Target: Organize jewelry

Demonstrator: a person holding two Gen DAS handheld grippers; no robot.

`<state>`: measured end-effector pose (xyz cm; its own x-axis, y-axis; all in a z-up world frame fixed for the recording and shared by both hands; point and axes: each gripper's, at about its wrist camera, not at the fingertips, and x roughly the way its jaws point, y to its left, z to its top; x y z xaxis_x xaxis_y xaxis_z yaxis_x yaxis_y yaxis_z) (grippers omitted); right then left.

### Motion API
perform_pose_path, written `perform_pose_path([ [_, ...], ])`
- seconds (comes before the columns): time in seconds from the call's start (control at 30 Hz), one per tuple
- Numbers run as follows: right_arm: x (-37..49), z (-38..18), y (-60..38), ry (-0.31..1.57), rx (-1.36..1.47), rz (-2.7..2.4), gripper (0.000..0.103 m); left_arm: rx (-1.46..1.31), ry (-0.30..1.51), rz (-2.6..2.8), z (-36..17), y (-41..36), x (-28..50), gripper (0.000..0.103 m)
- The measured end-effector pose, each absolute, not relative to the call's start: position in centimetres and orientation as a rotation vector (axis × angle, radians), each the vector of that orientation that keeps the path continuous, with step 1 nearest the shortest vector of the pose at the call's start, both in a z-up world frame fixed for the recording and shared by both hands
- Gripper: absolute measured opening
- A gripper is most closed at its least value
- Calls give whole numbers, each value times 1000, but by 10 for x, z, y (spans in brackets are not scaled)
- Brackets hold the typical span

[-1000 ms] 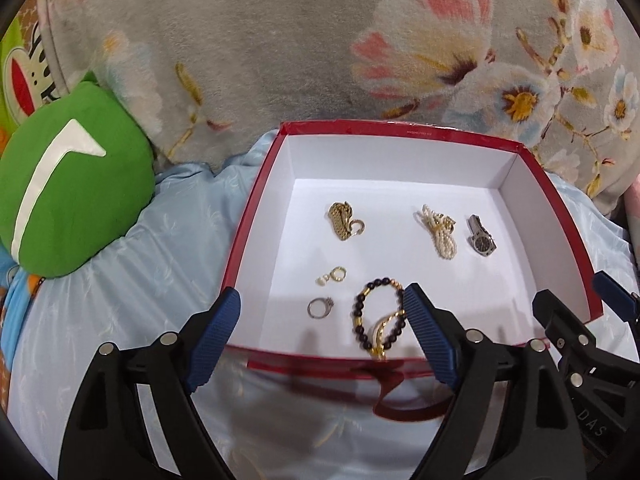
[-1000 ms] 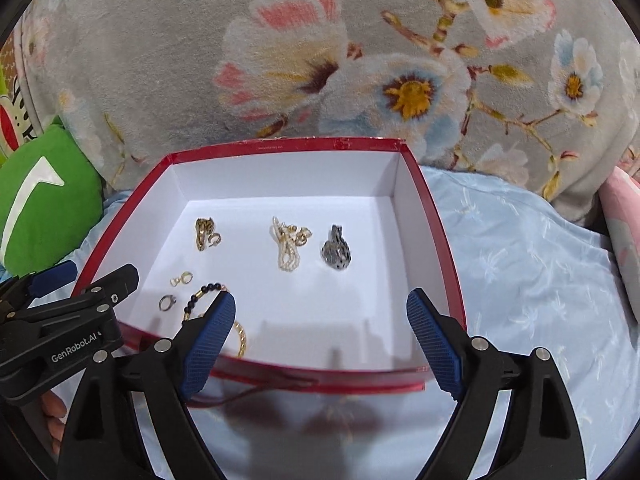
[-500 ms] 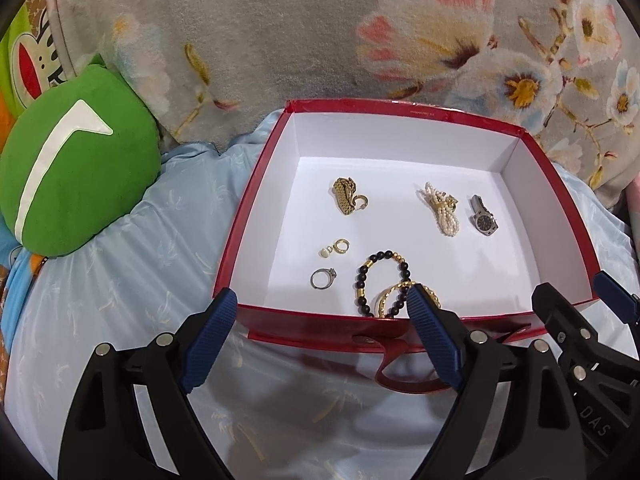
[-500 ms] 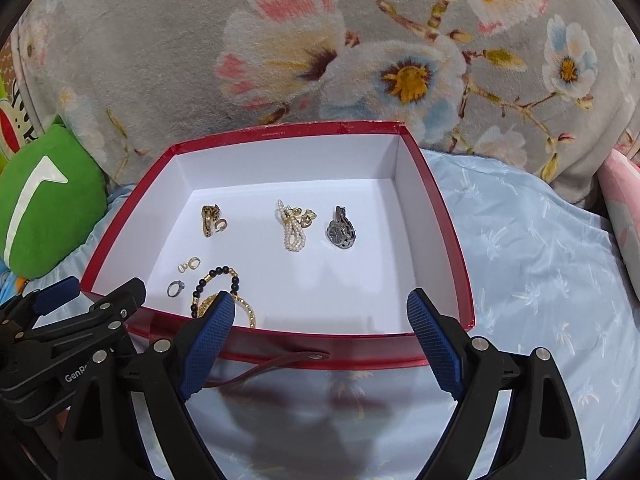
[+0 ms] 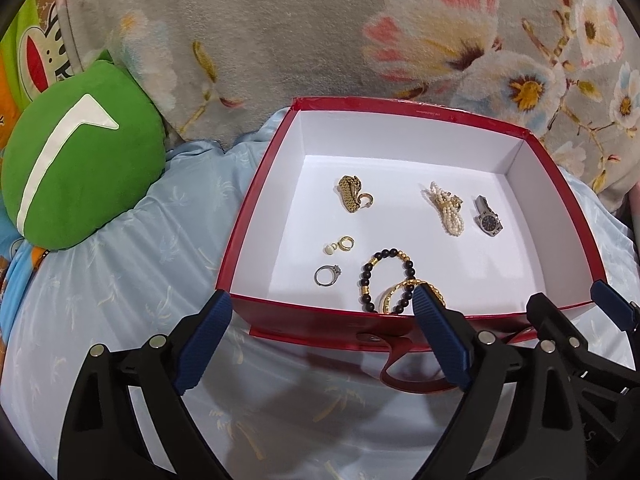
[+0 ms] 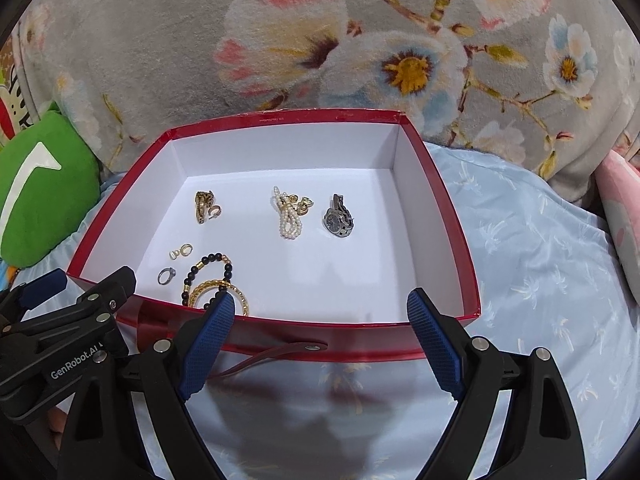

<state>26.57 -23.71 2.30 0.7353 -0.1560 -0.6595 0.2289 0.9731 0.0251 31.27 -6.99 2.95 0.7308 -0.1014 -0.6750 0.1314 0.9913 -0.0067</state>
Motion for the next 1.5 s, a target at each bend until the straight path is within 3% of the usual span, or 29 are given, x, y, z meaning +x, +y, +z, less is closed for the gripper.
perform_pose_path([
  [0.33,264,25,-238,716,120,-204,86,38,742,-122,29,-66,311,93],
  [1.5,257,37,-234,692,107,-217,86,46,723,-90,41,-65,305,93],
])
